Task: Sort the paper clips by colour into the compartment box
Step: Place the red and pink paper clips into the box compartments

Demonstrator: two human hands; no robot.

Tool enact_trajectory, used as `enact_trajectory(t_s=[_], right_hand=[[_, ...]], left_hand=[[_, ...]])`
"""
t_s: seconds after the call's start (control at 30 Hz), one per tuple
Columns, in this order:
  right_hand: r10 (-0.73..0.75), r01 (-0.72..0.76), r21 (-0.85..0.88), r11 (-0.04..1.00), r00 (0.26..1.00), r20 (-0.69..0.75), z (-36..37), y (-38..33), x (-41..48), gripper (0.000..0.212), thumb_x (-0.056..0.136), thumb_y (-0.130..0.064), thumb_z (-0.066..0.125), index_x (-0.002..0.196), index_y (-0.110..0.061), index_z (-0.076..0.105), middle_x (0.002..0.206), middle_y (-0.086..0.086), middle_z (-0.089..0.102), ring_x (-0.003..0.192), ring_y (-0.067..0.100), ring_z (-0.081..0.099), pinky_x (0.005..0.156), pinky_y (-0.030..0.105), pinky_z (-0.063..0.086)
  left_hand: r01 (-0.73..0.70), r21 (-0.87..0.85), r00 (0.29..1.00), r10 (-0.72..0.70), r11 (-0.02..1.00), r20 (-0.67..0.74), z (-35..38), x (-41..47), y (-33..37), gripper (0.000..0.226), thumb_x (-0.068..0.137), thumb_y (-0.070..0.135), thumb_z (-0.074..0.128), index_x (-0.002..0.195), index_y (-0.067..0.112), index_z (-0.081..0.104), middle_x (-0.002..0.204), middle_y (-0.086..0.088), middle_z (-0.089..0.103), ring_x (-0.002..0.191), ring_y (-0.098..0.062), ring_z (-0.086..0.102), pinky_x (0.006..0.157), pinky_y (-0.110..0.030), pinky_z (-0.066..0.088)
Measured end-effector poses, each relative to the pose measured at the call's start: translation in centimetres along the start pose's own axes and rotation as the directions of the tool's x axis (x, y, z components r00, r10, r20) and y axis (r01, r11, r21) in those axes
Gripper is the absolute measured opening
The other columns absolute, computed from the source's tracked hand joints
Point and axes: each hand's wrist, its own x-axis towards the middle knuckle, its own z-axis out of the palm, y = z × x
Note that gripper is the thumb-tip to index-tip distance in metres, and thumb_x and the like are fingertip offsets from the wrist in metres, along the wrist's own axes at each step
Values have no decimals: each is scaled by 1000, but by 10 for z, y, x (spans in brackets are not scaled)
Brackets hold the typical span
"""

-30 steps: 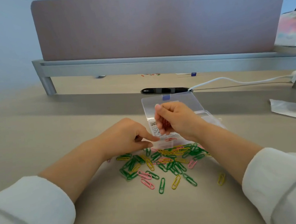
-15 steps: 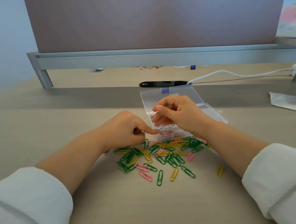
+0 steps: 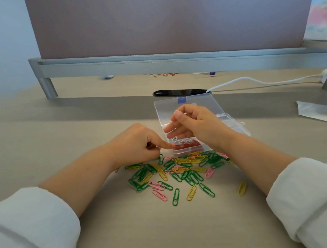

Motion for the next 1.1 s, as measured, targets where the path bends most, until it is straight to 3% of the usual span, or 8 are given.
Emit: enact_trajectory(t_s=[0.23,0.4,0.57,0.7,0.8,0.87,1.0,1.1], right_hand=[[48,-51,107,993,998,36,-1,-5,-4,50,99,-42,14,96,-15,56,87,4,74,83,20,71,79,30,55],[68,-76,174,982,996,56,-3,-3,-1,43,100,-20,15,96,-14,57,87,4,74,81,20,70,76,29,51],[32,-37,101,994,998,50,-5,-1,-2,35,96,-3,23,105,-17,54,95,1,73,85,17,70,77,24,53],[17,-27,147,989,998,68,-7,-1,-1,36,90,3,24,107,-16,50,107,-2,69,90,18,70,84,27,51],[15,-42,204,978,991,130,-9,-2,1,29,87,-22,30,107,-18,52,113,-2,67,99,16,67,82,22,51],[13,-50,206,977,984,177,-9,-3,1,47,79,-35,27,115,-18,51,117,0,65,110,13,62,89,21,47],[3,-35,154,987,979,203,-8,-2,1,56,77,-38,22,124,-20,47,123,4,60,125,16,50,110,31,32],[22,-52,142,989,978,209,-7,0,2,52,79,-38,22,123,-26,47,118,-1,63,124,14,51,114,36,26]], left_hand=[[-6,-13,1000,6,1000,-25,0,-1,1,34,74,3,60,99,22,73,52,14,53,51,5,50,57,-2,35],[3,-30,1000,-4,1000,-29,3,-1,0,39,68,22,49,98,25,73,60,2,65,52,-4,52,58,-6,38],[0,-32,1000,-1,999,-22,2,-2,0,33,73,15,55,99,25,73,54,7,59,53,-6,52,57,-6,38],[-3,-22,1000,2,1000,-28,2,-2,1,31,75,16,58,100,26,72,59,-3,65,60,-15,55,58,-10,40],[-13,20,999,14,1000,-42,2,-1,0,31,77,6,65,100,25,72,63,-6,67,60,-19,56,58,-12,40],[-12,42,999,13,999,-41,2,0,-1,31,77,6,66,100,26,72,64,-5,67,54,-16,55,60,-16,42],[-29,36,998,31,999,-53,3,0,-3,30,77,7,65,98,27,73,61,-3,65,58,-16,54,59,-15,41],[-32,37,998,34,999,-57,4,0,-4,32,78,6,64,99,28,72,60,-3,65,65,-17,54,60,-15,41]])
